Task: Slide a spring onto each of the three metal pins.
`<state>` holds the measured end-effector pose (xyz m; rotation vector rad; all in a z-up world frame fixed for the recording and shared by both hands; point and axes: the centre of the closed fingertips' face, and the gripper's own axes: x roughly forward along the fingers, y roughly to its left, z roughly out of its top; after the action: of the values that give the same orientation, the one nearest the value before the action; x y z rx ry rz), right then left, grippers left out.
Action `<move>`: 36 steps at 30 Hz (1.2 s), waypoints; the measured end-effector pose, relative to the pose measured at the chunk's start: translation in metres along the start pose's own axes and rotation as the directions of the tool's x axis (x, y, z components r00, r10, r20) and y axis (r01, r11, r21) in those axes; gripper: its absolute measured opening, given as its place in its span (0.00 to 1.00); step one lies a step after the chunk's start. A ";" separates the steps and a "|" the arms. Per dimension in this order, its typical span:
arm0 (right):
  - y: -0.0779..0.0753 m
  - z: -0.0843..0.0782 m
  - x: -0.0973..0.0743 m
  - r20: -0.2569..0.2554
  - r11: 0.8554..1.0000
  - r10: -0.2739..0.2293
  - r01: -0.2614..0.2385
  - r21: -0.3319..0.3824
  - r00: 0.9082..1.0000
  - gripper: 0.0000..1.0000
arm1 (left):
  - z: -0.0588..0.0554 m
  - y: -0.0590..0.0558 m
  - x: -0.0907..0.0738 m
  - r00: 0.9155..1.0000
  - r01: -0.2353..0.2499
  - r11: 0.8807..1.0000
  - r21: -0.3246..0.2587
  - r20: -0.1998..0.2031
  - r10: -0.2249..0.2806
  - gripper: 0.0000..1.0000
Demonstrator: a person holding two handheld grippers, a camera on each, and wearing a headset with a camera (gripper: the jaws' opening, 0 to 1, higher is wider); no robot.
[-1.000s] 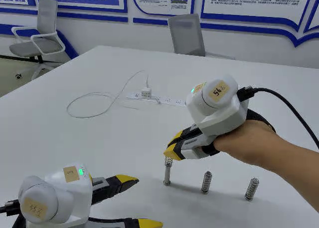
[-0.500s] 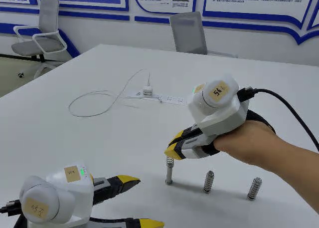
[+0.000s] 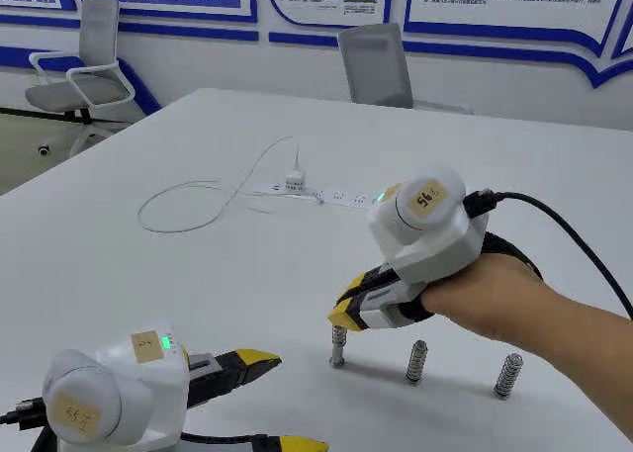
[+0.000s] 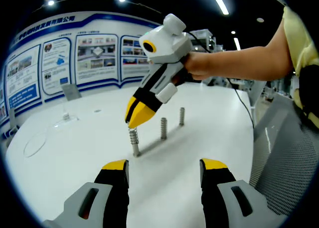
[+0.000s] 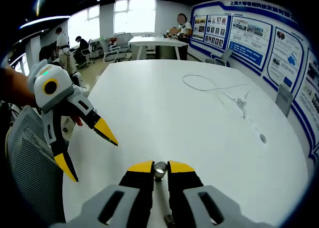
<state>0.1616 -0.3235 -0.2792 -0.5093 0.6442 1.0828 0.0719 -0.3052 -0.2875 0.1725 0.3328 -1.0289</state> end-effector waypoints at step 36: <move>0.008 -0.021 0.009 -0.026 1.000 -0.007 0.007 0.005 1.000 0.22 | 0.000 0.002 0.000 1.000 -0.005 1.000 -0.006 0.004 0.005 0.59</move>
<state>0.1518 -0.3286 -0.3006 -0.5219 0.6674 1.0688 0.0734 -0.3045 -0.2878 0.1660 0.3313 -1.0232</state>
